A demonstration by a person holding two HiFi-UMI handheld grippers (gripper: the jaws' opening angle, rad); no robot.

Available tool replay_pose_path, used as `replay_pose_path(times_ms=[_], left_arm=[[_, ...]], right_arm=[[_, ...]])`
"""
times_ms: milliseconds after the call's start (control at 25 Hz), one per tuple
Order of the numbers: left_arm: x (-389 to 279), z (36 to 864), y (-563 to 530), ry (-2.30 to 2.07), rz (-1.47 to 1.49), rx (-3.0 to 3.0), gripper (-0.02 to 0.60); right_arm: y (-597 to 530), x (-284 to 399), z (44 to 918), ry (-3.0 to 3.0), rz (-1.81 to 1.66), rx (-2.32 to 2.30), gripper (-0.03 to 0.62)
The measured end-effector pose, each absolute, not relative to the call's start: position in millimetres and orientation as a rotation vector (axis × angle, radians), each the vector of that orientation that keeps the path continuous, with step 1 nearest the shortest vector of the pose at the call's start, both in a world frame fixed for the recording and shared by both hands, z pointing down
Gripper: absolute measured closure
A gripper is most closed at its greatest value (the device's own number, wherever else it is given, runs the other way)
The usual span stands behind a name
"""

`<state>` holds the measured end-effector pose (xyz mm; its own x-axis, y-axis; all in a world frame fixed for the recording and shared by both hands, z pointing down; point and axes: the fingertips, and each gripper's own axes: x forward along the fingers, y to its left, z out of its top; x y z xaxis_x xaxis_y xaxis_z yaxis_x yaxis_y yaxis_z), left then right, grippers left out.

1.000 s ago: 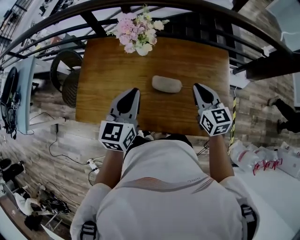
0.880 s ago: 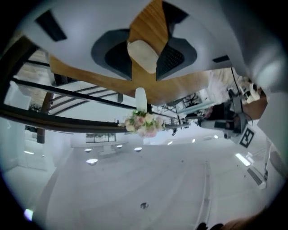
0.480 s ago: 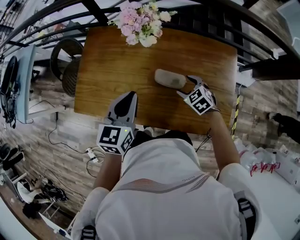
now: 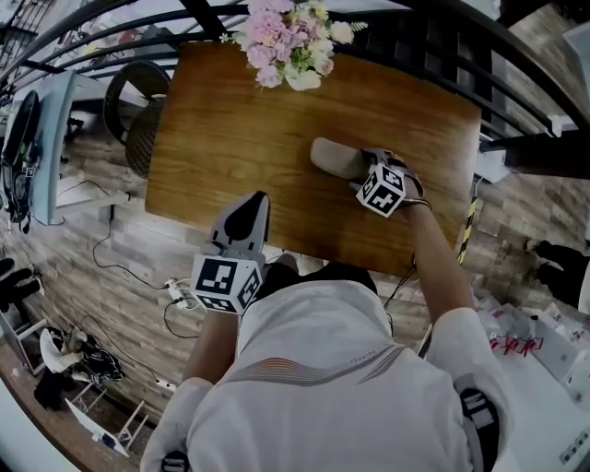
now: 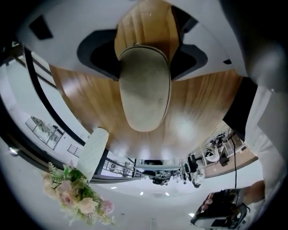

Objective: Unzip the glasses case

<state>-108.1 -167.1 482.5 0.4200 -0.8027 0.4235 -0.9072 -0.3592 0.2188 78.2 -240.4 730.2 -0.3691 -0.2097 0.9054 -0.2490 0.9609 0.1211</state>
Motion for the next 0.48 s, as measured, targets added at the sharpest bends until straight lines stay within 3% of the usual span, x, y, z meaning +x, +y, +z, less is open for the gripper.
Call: replay_pose_path(times_ms=[480], left_arm=[[-109.7,475.9,-184.4,-1.443,0.3,2.288,0.558]], right_arm=[[-241.4,59.6,653.0,-2.313,0.551,0.637,0.217]])
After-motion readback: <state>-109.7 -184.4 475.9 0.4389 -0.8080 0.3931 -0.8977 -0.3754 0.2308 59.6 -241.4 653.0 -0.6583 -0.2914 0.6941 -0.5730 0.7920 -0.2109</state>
